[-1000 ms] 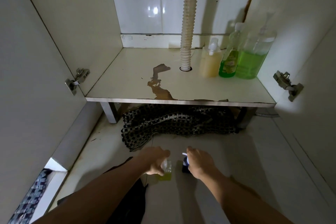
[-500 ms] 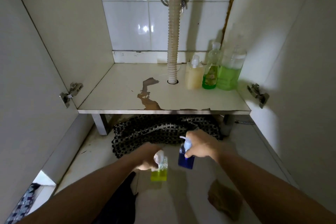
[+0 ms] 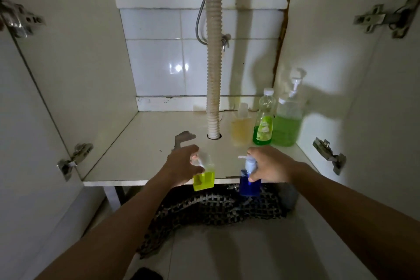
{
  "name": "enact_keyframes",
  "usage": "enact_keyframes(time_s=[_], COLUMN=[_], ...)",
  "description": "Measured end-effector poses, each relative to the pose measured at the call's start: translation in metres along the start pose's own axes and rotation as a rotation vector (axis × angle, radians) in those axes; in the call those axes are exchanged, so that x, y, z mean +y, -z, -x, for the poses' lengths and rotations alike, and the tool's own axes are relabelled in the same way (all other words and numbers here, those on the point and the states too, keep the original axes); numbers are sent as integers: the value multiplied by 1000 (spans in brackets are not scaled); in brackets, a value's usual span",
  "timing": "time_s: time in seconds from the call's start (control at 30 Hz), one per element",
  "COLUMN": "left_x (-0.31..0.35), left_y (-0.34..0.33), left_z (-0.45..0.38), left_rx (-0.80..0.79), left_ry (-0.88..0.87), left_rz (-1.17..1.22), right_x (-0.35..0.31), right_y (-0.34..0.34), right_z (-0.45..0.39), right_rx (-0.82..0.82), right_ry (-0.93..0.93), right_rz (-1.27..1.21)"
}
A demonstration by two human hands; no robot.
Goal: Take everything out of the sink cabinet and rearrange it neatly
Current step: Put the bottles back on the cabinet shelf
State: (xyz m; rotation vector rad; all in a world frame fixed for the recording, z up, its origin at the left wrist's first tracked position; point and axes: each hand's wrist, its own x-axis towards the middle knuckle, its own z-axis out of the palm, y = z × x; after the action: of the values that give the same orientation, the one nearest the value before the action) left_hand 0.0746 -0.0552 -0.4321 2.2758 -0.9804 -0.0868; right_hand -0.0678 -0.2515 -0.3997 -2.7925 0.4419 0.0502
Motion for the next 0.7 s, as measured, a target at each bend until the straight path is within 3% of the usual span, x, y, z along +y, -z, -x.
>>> enact_keyframes(time_s=[0.33,0.5,0.7], left_x=[-30,-37,-51], left_y=[-17,-17,-14], left_z=[-113,-157,-198], left_rx=[91,40,-40], left_ry=[54,60,100], left_rz=[31,144,108], right_x=[-9,-17,-18], right_y=[-1,-8,-10], right_z=[-123,-175,-211], right_rx=[144,201,190], right_ry=[19,41,24], right_rz=[115,168,282])
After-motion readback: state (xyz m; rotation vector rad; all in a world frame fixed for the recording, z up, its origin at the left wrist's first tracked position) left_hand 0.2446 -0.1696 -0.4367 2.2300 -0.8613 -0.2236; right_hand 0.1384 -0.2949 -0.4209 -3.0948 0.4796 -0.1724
